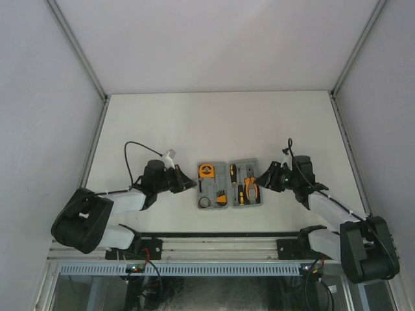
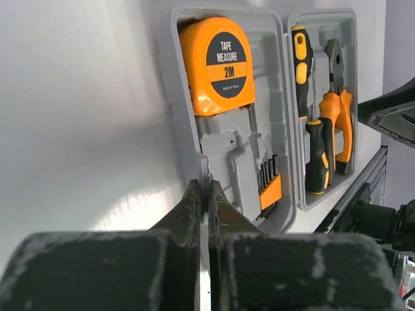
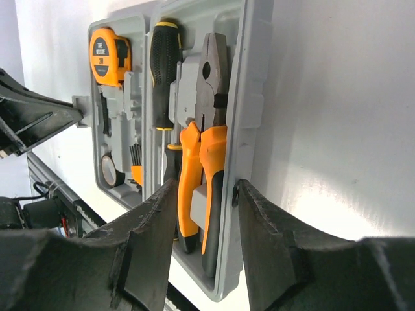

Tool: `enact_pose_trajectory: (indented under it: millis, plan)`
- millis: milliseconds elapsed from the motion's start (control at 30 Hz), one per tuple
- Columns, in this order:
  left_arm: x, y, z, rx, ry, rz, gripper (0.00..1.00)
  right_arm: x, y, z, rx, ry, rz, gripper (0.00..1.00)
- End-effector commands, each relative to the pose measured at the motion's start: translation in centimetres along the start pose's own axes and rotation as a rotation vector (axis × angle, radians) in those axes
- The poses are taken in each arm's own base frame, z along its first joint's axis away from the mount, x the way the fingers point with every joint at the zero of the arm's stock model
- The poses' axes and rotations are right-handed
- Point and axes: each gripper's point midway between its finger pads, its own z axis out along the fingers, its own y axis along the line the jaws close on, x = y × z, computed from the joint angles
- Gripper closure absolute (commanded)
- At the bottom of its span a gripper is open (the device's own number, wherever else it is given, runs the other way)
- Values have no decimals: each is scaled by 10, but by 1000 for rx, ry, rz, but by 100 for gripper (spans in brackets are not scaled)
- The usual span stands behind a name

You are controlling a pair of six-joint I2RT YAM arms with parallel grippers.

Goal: Sort the tools into containers
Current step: Close the storage box at the center of the board.

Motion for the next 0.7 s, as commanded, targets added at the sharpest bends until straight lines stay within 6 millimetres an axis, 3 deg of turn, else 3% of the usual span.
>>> enact_pose_trajectory:
  millis: [0,400,667]
  plan:
    - [21,12,-1,-28,60,-8,100,-7,67,-12,-257,32,-102,59]
    - [22,11,1,-20,67,-11,100,-16,100,-29,-327,26,-147,58]
    - [24,12,2,-15,73,-13,100,-17,115,-30,-362,45,-155,57]
